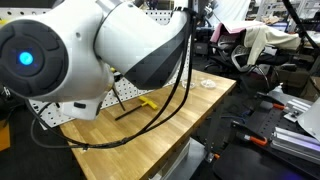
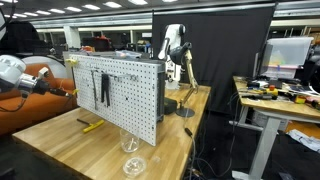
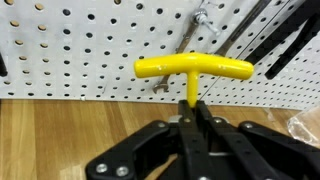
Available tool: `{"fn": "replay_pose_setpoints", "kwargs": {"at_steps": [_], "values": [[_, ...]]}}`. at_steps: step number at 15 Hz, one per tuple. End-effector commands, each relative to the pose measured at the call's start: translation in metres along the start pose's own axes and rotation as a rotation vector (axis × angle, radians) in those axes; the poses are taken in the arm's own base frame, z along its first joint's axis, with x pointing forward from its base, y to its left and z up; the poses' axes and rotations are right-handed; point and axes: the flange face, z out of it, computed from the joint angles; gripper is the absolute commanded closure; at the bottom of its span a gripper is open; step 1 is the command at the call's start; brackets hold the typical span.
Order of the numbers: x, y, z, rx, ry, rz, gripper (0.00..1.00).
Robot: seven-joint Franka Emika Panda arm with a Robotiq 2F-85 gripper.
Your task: Hang the objects on the slat wall
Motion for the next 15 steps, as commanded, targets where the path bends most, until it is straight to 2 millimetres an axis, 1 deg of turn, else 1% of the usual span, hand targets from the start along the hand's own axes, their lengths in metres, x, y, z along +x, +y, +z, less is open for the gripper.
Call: {"fn": "replay_pose_setpoints", "kwargs": {"at_steps": [1, 5, 7, 10, 11, 15], "values": [[-0.002, 0.005, -0.009, 0.079, -0.095, -0.094, 0.98], [0.003, 0.006, -0.019, 0.149, -0.141, -0.066, 0.98], [0.001, 0.002, -0.018, 0.190, -0.158, -0.027, 0.98], [0.000, -0.004, -0.009, 0.235, -0.169, 0.044, 0.98], [-0.002, -0.005, -0.007, 0.238, -0.178, 0.063, 0.98], [-0.021, -0.004, -0.008, 0.205, -0.206, 0.154, 0.98]]}}
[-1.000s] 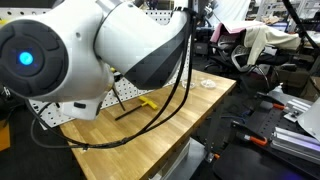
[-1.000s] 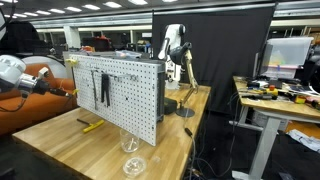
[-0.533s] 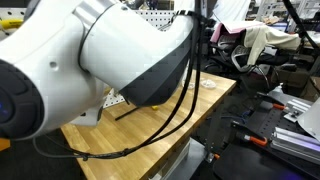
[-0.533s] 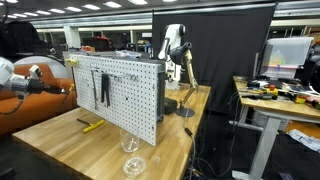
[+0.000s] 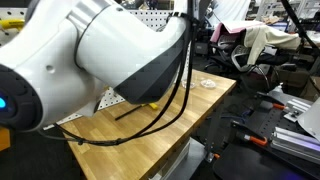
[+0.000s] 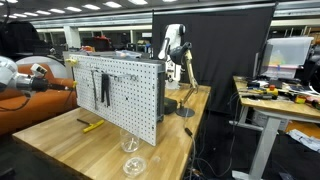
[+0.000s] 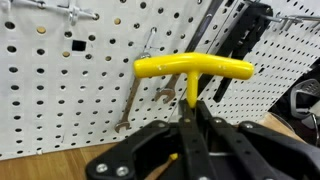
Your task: Hang the objects on the slat wall
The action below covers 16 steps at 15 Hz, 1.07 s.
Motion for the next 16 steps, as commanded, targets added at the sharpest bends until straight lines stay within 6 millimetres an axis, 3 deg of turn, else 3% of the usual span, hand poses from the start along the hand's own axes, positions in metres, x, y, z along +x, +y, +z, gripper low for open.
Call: {"fn": "replay_pose_setpoints", "kwargs": {"at_steps": [1, 9, 16], "values": [[-0.020, 0.004, -0.001, -0.024, -0.028, 0.085, 0.98], [-0.064, 0.010, -0.026, -0.117, -0.157, 0.143, 0.98], [-0.079, 0.006, -0.022, -0.105, -0.187, 0.187, 0.98]]}}
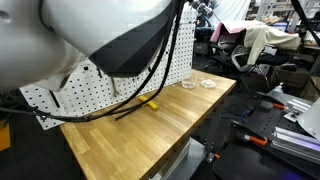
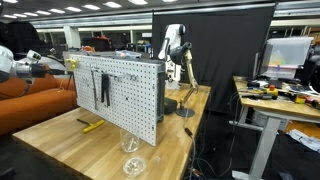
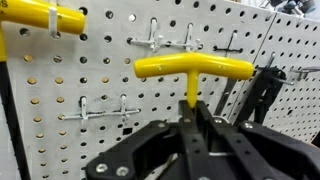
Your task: Hang the objects on the slat wall
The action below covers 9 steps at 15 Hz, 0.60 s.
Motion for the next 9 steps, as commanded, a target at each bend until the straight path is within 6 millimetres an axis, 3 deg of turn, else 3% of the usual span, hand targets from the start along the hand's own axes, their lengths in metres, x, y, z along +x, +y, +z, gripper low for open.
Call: {"fn": "replay_pose_setpoints", "kwargs": {"at_steps": [1, 9], "values": [[-0.0073, -0.0039, 0.0011, -0.002, -0.034, 0.036, 0.98], [-0.0061, -0.0052, -0.0015, 0.000, -0.036, 0.081, 0.98]]}}
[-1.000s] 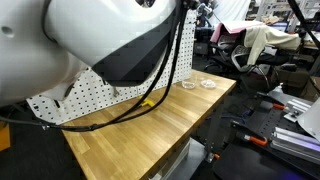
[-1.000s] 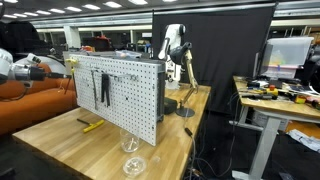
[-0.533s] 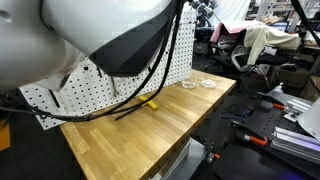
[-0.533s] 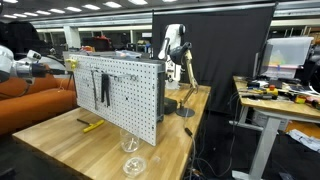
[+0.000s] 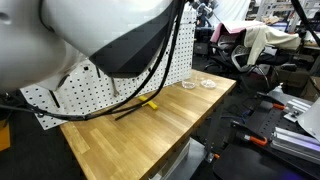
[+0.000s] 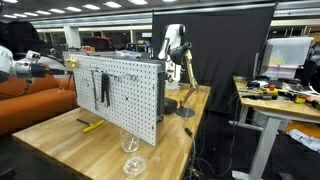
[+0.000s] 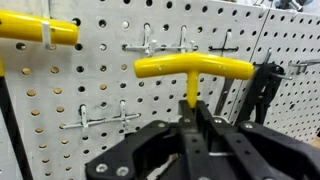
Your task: Hang the objects on the slat wall
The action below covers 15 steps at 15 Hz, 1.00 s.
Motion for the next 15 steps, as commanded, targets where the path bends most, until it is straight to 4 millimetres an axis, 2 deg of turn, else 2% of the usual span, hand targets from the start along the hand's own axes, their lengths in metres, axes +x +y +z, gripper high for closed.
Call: {"fn": "replay_pose_setpoints", "kwargs": {"at_steps": [1, 2, 8, 9, 12, 15], "values": [[-0.006, -0.003, 0.002, -0.015, -0.012, 0.006, 0.98], [0.000, -0.001, 0.000, 0.000, 0.001, 0.001, 0.91], [0.000, -0.001, 0.001, 0.001, 0.001, 0.001, 0.91], [-0.001, 0.001, 0.000, -0.007, -0.004, 0.015, 0.98], [-0.011, 0.004, -0.001, -0.055, -0.049, 0.019, 0.98], [-0.022, 0.006, 0.010, -0.092, -0.094, 0.018, 0.98]]}}
